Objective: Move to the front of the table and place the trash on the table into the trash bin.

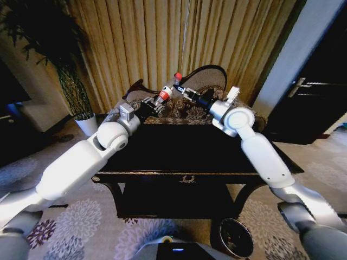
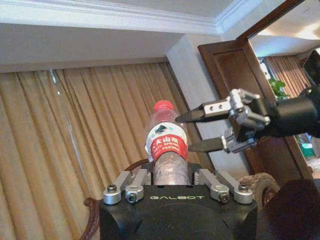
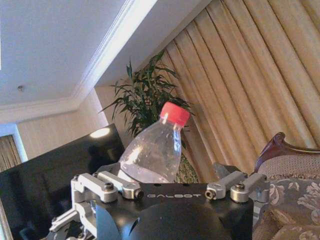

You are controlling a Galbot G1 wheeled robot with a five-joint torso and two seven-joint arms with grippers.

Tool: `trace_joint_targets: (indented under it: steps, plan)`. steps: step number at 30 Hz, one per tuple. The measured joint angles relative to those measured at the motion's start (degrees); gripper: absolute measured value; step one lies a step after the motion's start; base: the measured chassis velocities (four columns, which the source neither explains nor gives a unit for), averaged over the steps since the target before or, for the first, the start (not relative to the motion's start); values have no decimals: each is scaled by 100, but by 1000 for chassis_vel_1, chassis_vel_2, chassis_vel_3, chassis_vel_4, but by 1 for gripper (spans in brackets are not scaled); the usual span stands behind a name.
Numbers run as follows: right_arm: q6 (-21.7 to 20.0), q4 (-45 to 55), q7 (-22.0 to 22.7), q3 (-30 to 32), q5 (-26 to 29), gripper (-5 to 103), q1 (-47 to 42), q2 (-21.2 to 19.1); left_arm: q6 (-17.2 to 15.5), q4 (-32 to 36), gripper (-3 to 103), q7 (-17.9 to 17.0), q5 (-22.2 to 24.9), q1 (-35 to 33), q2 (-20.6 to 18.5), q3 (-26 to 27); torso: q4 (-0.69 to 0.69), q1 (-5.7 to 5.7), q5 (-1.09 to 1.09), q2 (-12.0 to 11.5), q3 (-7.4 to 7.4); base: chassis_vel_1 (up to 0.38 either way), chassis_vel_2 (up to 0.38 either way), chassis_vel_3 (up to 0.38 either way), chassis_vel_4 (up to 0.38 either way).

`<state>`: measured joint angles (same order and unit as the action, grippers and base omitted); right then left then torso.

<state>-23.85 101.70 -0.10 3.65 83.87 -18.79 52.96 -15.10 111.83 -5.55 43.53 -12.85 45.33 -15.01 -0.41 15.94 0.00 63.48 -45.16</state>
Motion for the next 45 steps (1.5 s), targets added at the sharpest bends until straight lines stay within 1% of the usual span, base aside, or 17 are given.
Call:
trace_joint_targets:
  steps: [12, 17, 23, 25, 26, 28, 29, 31, 32, 34, 35, 37, 38, 41, 45]
  plan:
    - [-10, -1, 10, -23, -73, 100, 16, -56, -20, 177, 32, 8, 30, 18, -29, -219, 0, 0, 0, 0, 0, 0, 0, 0, 0]
    - [-32, 6, 13, -19, -97, 100, -22, -82, -20, 287, 32, 36, 33, -10, -128, -336, 0, 0, 0, 0, 0, 0, 0, 0, 0]
    - [-39, 8, 5, -10, -121, 101, -56, -82, -19, 301, 32, 48, 30, -21, -143, -360, 0, 0, -1, 0, 0, 0, 0, 0, 0]
    - [-37, 17, -1, -9, -159, 91, -75, -76, -20, 294, 32, 49, 30, -6, -136, -371, 0, 0, 0, 0, 0, 0, 0, 0, 0]
    - [-37, 17, -1, -9, -159, 91, -75, -76, -20, 294, 32, 49, 30, -6, -136, -371, 0, 0, 0, 0, 0, 0, 0, 0, 0]
    - [-36, 43, -14, -9, -182, 81, -111, -81, -20, 281, 32, 56, 30, -3, -137, -372, 0, 0, 0, 0, 0, 0, 0, 0, 0]
    - [-36, 43, -14, -9, -182, 81, -111, -81, -20, 281, 32, 56, 30, -3, -137, -372, 0, 0, 0, 0, 0, 0, 0, 0, 0]
    - [-36, 60, -26, -2, -193, 70, -147, -86, -20, 275, 32, 63, 31, -3, -139, -374, 0, 0, -1, 0, 0, 0, 0, 0, 0]
    - [-36, 60, -26, -2, -193, 70, -147, -86, -20, 275, 32, 63, 31, -3, -139, -374, 0, 0, -1, 0, 0, 0, 0, 0, 0]
    - [-35, 63, -28, 9, -208, 59, -163, -93, -20, 263, 32, 77, 31, -3, -130, -374, 0, 0, 0, 0, 0, 0, 0, 0, 0]
    - [-35, 63, -28, 9, -208, 59, -163, -93, -20, 263, 32, 77, 31, -3, -130, -374, 0, 0, 0, 0, 0, 0, 0, 0, 0]
    - [-35, 75, -27, 18, -215, 52, -174, -116, -17, 246, 32, 155, 26, -3, -126, -366, 0, 0, 0, 0, 0, 0, 0, 0, 0]
    - [-35, 75, -27, 18, -215, 52, -174, -116, -17, 246, 32, 155, 26, -3, -126, -366, 0, 0, 0, 0, 0, 0, 0, 0, 0]
    - [-32, 87, -26, 34, -218, 43, -190, -136, -17, 246, 32, 172, 26, 5, -100, -365, 0, 0, 0, 0, 0, 0, 0, 0, 0]
    - [-30, 102, -24, 42, -221, 40, -202, -156, -18, 247, 32, 147, 25, 16, -82, -374, 0, 0, 0, 0, 0, 0, 0, 0, 0]
